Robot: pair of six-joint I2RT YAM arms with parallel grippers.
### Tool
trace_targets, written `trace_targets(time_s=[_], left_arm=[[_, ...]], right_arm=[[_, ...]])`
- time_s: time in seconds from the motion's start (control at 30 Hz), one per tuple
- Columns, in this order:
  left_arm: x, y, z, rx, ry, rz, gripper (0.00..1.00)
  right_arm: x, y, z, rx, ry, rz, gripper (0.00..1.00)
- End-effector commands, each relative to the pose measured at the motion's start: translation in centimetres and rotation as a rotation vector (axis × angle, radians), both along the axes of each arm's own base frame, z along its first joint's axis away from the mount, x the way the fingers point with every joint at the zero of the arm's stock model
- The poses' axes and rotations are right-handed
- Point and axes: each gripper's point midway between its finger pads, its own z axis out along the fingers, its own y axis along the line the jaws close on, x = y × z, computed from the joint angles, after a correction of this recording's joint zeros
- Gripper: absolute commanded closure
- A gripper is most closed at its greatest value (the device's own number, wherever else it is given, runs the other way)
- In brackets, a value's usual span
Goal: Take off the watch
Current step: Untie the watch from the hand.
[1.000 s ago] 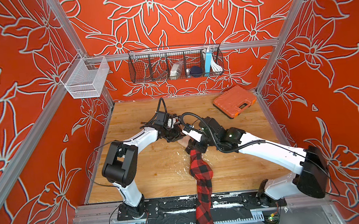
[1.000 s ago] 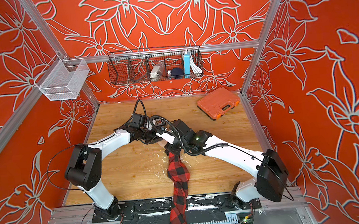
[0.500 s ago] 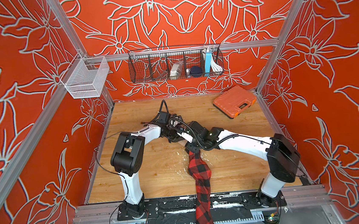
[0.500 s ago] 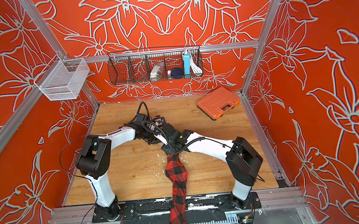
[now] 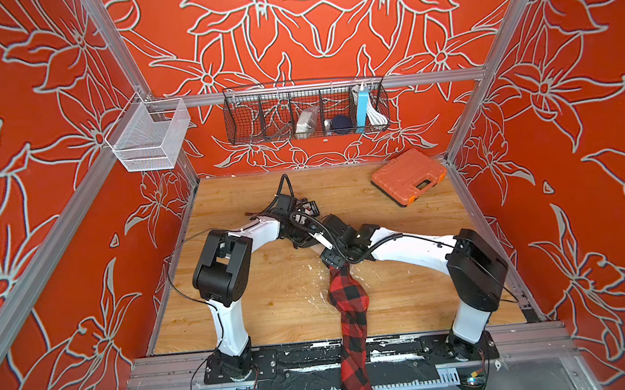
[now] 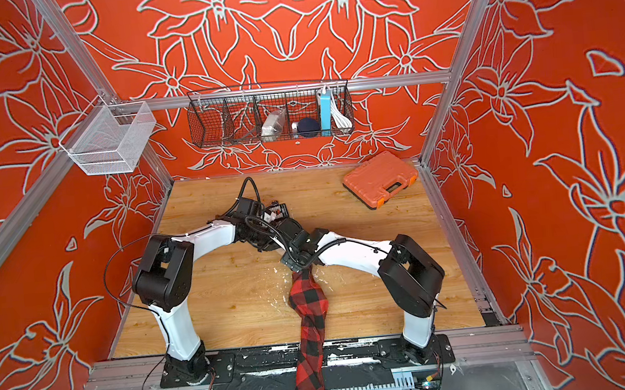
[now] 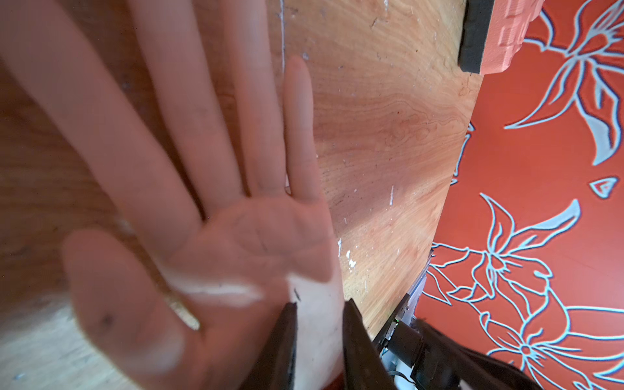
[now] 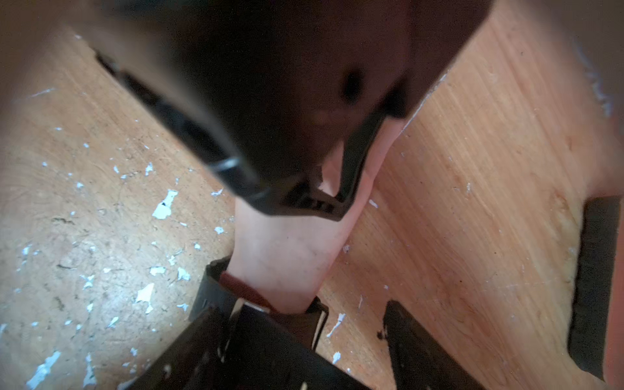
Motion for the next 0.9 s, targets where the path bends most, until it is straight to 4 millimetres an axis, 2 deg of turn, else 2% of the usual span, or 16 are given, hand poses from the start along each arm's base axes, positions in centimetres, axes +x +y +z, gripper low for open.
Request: trace_targets(time_s=[0.0, 0.17, 0.33, 0.43, 0.5, 0.6, 0.67, 0.77, 0.87], left_arm=[[-1.0, 0.6, -1.9, 0.036, 0.053, -0.014, 0.74], [-1.0, 0.8, -2.2, 0.048, 0.053, -0.016, 0.77], [-1.2, 1.0, -2.6, 0.061, 0.058, -0.023, 0.85], [-1.2, 1.2, -2.9, 0.068, 0.065, -0.020, 0.86], [-1.2, 1.2, -3.0, 0.069, 0.065, -0.021, 0.86], [-1.2, 1.2, -3.2, 0.071, 0.070, -0.024, 0.87], [-1.2, 1.3, -3.4, 0.078, 0.072, -0.025, 0.88], [-1.2, 1.4, -3.6, 0.091, 0.074, -0.027, 0.88], [-1.2, 1.5, -3.7, 0.096, 0.076, -0.026, 0.89]], right_arm=[[1.7, -1.6, 1.4, -0.049, -0.100, -0.083, 0.23], [2.3, -2.8, 2.7, -0.060, -0.159, -0.112, 0.23], [3.0, -4.1, 3.2, -0.071, -0.179, -0.139, 0.23], [3.3, -4.7, 3.5, -0.069, -0.175, -0.138, 0.23], [2.7, -4.0, 3.7, -0.041, -0.154, -0.068, 0.24], [0.5, -2.1, 3.5, 0.049, -0.069, 0.130, 0.25], [-0.3, -1.8, 3.7, 0.107, -0.031, 0.200, 0.26], [0.6, -2.9, 5.4, 0.215, -0.038, 0.191, 0.28], [2.6, -4.9, 7.3, 0.281, -0.081, 0.134, 0.27]])
